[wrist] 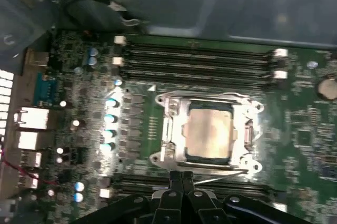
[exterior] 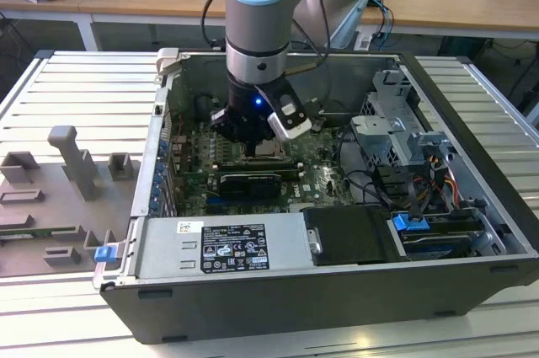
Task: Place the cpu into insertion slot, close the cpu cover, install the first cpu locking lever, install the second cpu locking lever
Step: 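Install the second cpu locking lever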
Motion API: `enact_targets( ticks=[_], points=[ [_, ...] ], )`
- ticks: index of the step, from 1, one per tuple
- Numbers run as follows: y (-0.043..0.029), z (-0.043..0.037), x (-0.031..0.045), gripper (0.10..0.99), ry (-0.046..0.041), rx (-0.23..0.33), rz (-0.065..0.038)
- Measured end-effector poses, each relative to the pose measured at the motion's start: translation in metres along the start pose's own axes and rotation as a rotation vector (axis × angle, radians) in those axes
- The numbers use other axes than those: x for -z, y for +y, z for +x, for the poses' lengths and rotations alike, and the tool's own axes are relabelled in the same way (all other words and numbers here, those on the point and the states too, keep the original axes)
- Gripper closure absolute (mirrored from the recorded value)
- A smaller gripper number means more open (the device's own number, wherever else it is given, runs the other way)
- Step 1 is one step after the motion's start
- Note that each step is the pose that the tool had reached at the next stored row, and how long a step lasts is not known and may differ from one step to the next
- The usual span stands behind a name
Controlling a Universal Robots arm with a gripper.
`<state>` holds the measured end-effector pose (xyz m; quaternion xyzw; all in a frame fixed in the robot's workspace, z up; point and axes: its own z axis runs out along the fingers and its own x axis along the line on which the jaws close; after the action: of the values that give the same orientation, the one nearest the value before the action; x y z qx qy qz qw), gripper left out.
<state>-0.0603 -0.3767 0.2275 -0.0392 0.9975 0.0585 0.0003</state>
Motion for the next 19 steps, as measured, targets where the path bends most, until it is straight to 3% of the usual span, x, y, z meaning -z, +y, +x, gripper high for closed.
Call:
enact_targets(
  ticks=[2, 4, 5, 6, 7, 9, 13, 16, 19],
  points=[
    [-0.0005, 0.0014, -0.0051, 0.98, -0.0001, 0.0, -0.002],
    [-0.0025, 0.0016, -0.0067, 0.98, -0.001, 0.0, -0.014],
    [-0.0049, 0.0018, -0.0069, 0.98, -0.0021, 0.0, -0.026],
    [-0.009, 0.002, -0.0065, 0.98, -0.0042, 0.001, -0.054],
    [-0.0101, 0.0021, -0.0064, 0.98, -0.0054, 0.001, -0.07],
    [-0.013, 0.0026, -0.0061, 0.98, -0.0069, 0.001, -0.088],
    [-0.0205, 0.0041, -0.0052, 0.98, -0.0072, 0.001, -0.093],
    [-0.0224, 0.0087, -0.0057, 0.98, -0.0082, 0.001, -0.104],
    [-0.023, 0.014, -0.014, 0.98, -0.0086, 0.001, -0.111]
  ],
)
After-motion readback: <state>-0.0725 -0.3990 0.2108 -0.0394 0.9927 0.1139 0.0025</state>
